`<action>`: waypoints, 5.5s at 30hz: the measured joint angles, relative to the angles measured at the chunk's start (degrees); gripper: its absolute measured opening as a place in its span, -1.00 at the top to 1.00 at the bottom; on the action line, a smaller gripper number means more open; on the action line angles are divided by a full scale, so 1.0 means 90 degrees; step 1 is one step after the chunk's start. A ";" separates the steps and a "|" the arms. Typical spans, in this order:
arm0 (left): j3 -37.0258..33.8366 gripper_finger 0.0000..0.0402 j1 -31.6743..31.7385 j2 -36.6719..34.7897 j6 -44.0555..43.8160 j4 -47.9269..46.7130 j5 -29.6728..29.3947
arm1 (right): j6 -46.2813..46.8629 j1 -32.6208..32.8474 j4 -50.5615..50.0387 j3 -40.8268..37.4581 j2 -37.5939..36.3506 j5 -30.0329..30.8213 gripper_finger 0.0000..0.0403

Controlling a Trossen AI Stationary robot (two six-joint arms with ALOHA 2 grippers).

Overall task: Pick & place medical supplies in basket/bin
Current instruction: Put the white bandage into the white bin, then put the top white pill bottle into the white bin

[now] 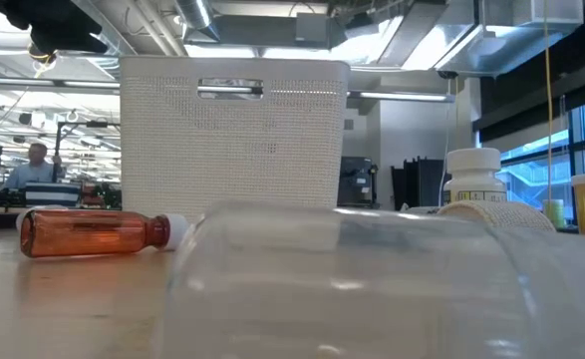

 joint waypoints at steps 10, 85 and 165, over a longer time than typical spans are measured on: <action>0.0001 -0.17 -0.0001 -0.0001 -0.0006 -0.0003 0.0374 | 0.0012 0.0385 -0.0885 0.0005 0.0116 0.1212 -0.23; 0.0002 -0.17 -0.0002 -0.0002 0.0005 0.0030 0.0356 | -0.5464 -0.5455 0.3338 0.0012 0.0119 -0.2806 0.42; 0.0002 -0.17 0.0000 -0.0002 0.0005 -0.0015 -0.0209 | -0.5782 -0.6035 0.0918 0.0060 0.2523 -0.1903 -0.55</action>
